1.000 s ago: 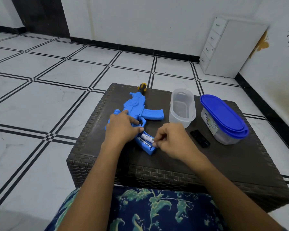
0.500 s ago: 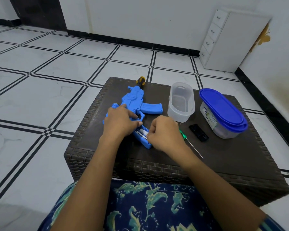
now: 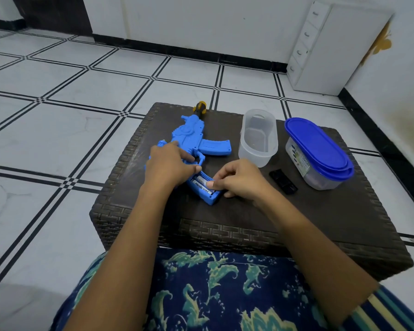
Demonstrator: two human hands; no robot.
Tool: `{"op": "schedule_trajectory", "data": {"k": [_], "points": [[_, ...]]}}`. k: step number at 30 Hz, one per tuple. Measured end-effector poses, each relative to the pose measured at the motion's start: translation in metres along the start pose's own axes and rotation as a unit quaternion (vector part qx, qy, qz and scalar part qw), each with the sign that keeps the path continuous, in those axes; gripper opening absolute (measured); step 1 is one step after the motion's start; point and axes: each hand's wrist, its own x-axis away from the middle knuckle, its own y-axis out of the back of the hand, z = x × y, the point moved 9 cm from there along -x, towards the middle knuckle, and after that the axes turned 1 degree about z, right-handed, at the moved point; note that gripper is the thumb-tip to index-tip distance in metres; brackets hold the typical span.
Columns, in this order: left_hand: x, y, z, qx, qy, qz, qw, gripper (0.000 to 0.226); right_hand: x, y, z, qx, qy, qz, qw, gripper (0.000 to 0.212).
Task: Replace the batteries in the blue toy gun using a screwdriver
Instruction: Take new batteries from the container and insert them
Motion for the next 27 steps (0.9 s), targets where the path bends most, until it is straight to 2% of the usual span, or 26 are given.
{"op": "schedule_trajectory", "data": {"k": [2,5,7,9,12,17,21,27], "points": [[0.0,0.0,0.001,0.007,0.002,-0.004,1.0,0.038,0.01,0.018,0.005,-0.006,0.037,-0.028,0.999,0.018],[0.002,0.001,-0.002,-0.007,0.002,-0.01,1.0,0.036,0.021,0.063,0.009,0.021,0.077,-0.164,0.983,0.015],[0.005,0.001,-0.006,-0.025,0.0,-0.009,1.0,0.033,0.024,0.083,0.005,0.069,0.074,-0.232,0.968,0.009],[0.005,0.001,-0.007,-0.036,-0.003,-0.008,0.999,0.032,0.022,0.091,-0.005,0.158,0.036,-0.259,0.952,0.006],[0.003,0.001,-0.006,-0.021,0.0,-0.017,1.0,0.03,0.02,0.095,-0.02,0.263,-0.024,-0.265,0.927,0.015],[0.003,0.003,-0.011,-0.042,0.006,-0.056,0.998,0.025,0.025,0.105,-0.024,0.326,-0.06,-0.27,0.904,0.023],[0.002,0.002,-0.013,-0.044,0.025,-0.071,0.996,0.022,0.019,0.099,-0.045,0.328,-0.096,-0.183,0.922,0.038],[0.0,0.0,-0.013,-0.054,0.037,-0.073,0.995,0.018,0.018,0.109,-0.052,0.287,-0.077,-0.192,0.935,0.029]]}}
